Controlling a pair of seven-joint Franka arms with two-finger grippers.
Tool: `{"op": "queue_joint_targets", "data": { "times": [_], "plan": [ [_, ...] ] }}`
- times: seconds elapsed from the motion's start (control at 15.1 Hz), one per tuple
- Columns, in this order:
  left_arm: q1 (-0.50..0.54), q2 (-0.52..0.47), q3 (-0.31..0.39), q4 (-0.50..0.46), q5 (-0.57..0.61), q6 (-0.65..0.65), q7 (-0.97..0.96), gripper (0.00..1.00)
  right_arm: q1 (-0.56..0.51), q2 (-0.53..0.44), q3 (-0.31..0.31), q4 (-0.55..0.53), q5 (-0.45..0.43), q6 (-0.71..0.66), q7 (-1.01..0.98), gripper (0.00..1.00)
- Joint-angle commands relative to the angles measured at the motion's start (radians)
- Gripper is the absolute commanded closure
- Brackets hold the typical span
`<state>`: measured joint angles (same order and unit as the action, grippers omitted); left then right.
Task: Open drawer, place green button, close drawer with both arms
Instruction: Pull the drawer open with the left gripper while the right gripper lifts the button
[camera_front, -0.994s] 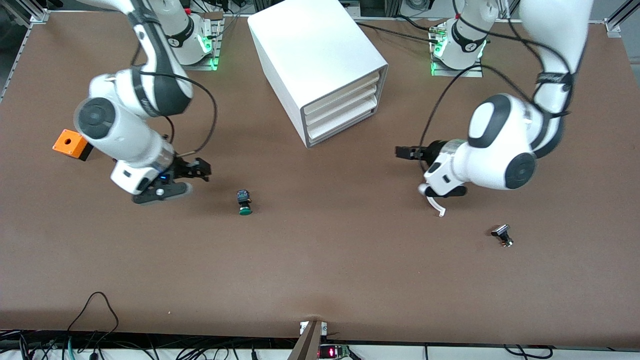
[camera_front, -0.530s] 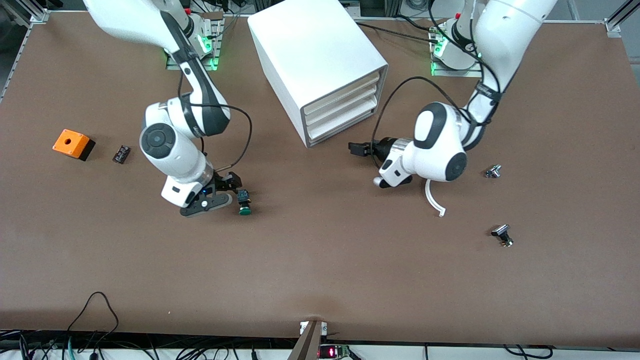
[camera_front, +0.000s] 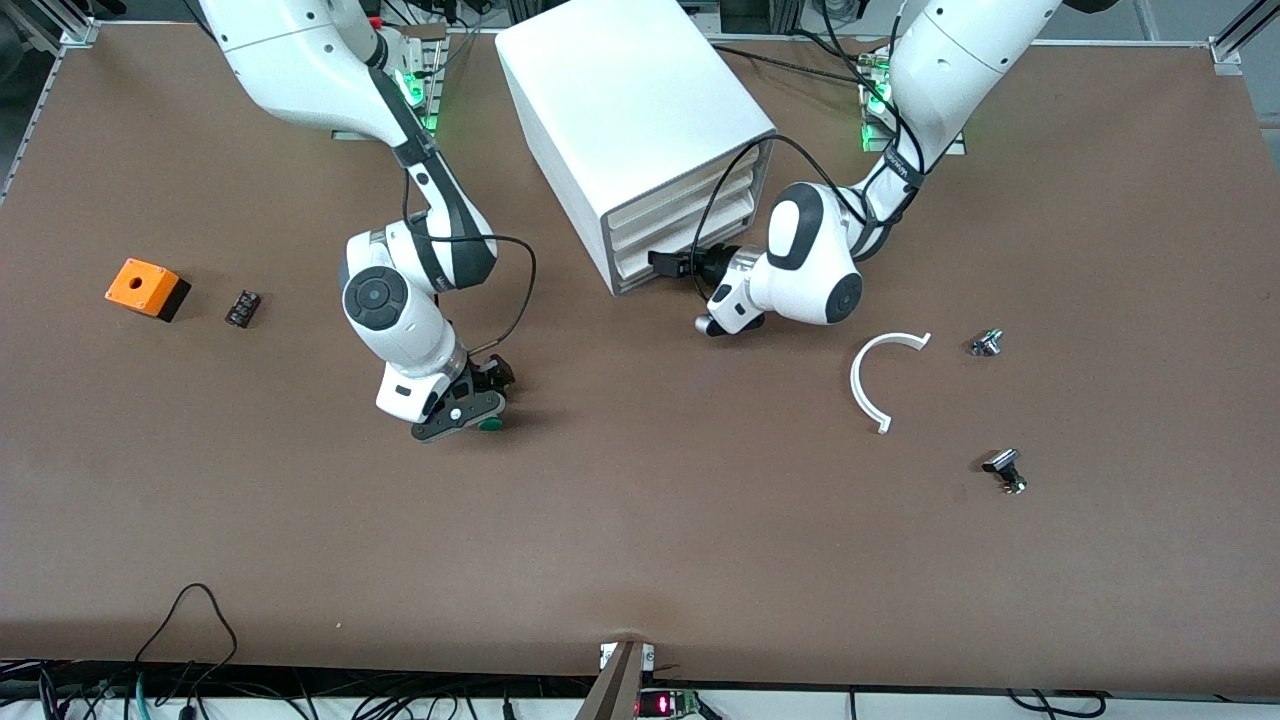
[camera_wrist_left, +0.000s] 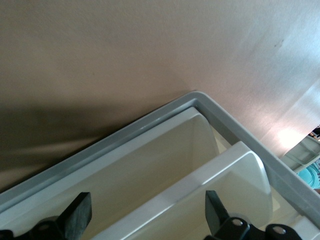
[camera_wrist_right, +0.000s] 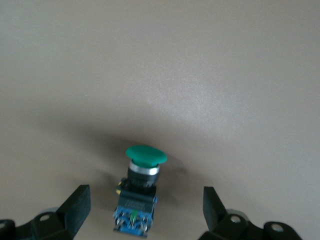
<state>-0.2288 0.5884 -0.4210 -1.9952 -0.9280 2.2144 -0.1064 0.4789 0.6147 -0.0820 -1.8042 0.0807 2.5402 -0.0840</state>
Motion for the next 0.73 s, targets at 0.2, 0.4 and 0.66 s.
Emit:
{"op": "queue_joint_targets", "data": {
  "times": [0.2,0.4,0.66],
  "plan": [
    [0.013,-0.019,-0.027,-0.053,-0.031,0.022,0.085,0.00,0.003,0.037,-0.001,-0.018,-0.001,0.041,-0.008,0.00],
    [0.017,-0.012,-0.027,-0.070,-0.037,0.041,0.132,0.43,0.003,0.023,-0.001,-0.047,0.001,0.041,0.001,0.00],
    [0.043,-0.005,-0.004,-0.056,-0.020,0.039,0.201,1.00,0.003,0.016,0.001,-0.086,-0.001,0.087,0.000,0.13]
  ]
}}
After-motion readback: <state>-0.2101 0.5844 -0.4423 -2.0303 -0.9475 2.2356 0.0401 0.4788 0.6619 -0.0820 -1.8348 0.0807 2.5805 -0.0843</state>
